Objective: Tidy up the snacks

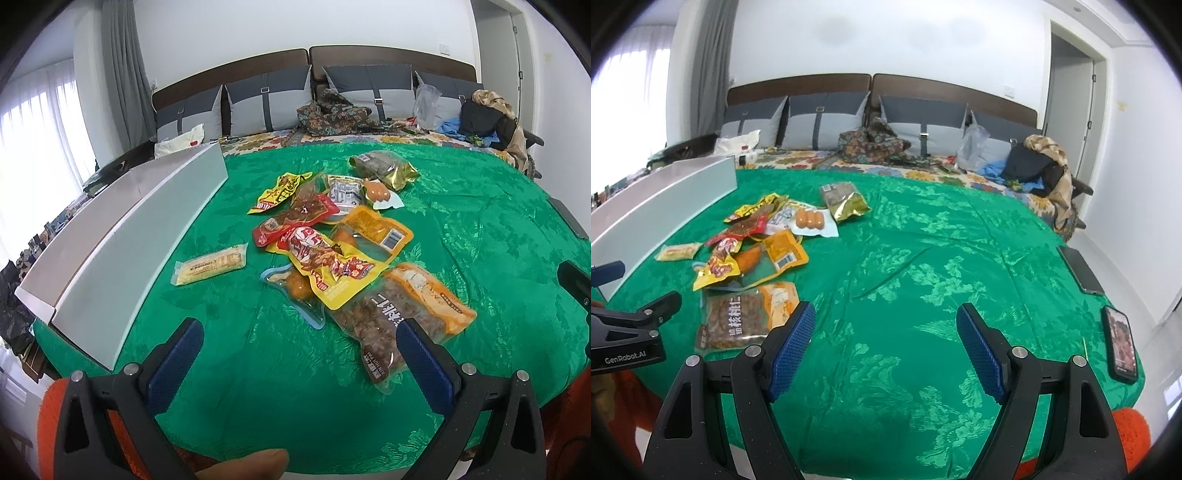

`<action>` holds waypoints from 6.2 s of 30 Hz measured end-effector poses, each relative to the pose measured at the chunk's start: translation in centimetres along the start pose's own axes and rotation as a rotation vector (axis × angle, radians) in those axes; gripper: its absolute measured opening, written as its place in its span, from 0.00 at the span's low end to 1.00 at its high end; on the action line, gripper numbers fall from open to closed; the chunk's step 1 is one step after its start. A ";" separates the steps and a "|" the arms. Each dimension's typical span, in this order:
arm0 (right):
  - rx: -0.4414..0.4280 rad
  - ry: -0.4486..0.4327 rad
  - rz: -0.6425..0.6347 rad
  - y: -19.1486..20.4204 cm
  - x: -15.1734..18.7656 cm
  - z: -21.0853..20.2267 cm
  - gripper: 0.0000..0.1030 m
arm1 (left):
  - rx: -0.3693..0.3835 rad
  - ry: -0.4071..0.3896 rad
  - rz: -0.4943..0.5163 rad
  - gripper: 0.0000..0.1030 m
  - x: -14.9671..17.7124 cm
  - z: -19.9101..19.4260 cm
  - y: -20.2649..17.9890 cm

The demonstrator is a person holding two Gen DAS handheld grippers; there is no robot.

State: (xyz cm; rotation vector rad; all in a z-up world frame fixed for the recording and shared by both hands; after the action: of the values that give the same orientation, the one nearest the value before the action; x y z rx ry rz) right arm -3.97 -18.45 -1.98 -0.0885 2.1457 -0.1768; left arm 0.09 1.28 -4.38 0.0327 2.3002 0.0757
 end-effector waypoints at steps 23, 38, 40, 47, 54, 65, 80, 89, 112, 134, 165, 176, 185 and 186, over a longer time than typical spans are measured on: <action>-0.021 0.033 -0.002 0.2 0.4 0.8 0.80 | -0.003 0.023 0.012 1.00 0.6 0.7 0.1; -0.027 0.044 -0.004 0.4 0.7 1.1 0.80 | -0.004 0.050 0.003 1.00 0.8 1.5 0.7; -0.028 0.045 -0.004 0.4 0.7 1.1 0.80 | -0.003 0.055 0.001 1.00 0.8 1.5 0.7; -0.029 0.046 -0.001 0.3 0.9 1.2 0.80 | 0.000 0.068 0.000 1.00 0.9 1.7 0.8; -0.032 0.054 0.002 0.4 1.0 1.3 0.79 | 0.003 0.082 -0.003 1.00 1.0 2.0 0.9; -0.035 0.063 0.005 0.3 1.0 1.4 0.80 | 0.007 0.104 -0.007 1.00 1.2 2.5 1.1; -0.070 0.196 0.209 -3.8 2.5 3.7 0.79 | 0.039 0.237 -0.082 1.00 0.6 8.1 3.0; -0.319 0.240 0.070 2.6 2.2 3.3 0.79 | 0.040 0.200 -0.088 1.00 0.2 6.6 4.9; -0.040 0.369 0.097 -2.3 -0.3 12.6 0.79 | -0.016 0.318 -0.187 1.00 2.0 9.8 8.2; -0.053 0.304 0.106 -4.3 1.4 14.4 0.81 | 0.170 0.524 0.227 1.00 -10.8 21.4 10.4; -0.067 0.364 0.096 -4.4 0.8 14.8 0.80 | 0.234 0.463 -0.025 0.25 -5.0 13.0 13.2; -0.558 0.560 -0.186 16.9 -11.0 17.8 0.74 | 0.245 0.379 -0.166 0.26 -5.5 10.6 15.0; -0.486 0.717 -0.210 17.1 -12.4 20.7 0.32 | 0.280 0.329 -0.175 0.25 -4.9 7.2 15.8; -0.500 0.722 -0.181 16.2 -12.3 20.5 0.32 | 0.288 0.329 -0.181 0.25 -4.9 7.1 15.8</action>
State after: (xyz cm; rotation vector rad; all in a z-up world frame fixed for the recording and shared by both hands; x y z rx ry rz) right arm 20.01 -2.71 -5.57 -0.5855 2.8577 0.2733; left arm 8.59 17.17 -4.45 -0.0437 2.6129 -0.3698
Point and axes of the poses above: each gripper's, at about its wrist camera, not at the fingertips, and z roughly the way its jaws point, y to its left, x to its underside, the point moved 1 cm from there along z, roughly the way its jaws point, and after that the axes turned 4 degrees about -z, right-handed, at the moved point
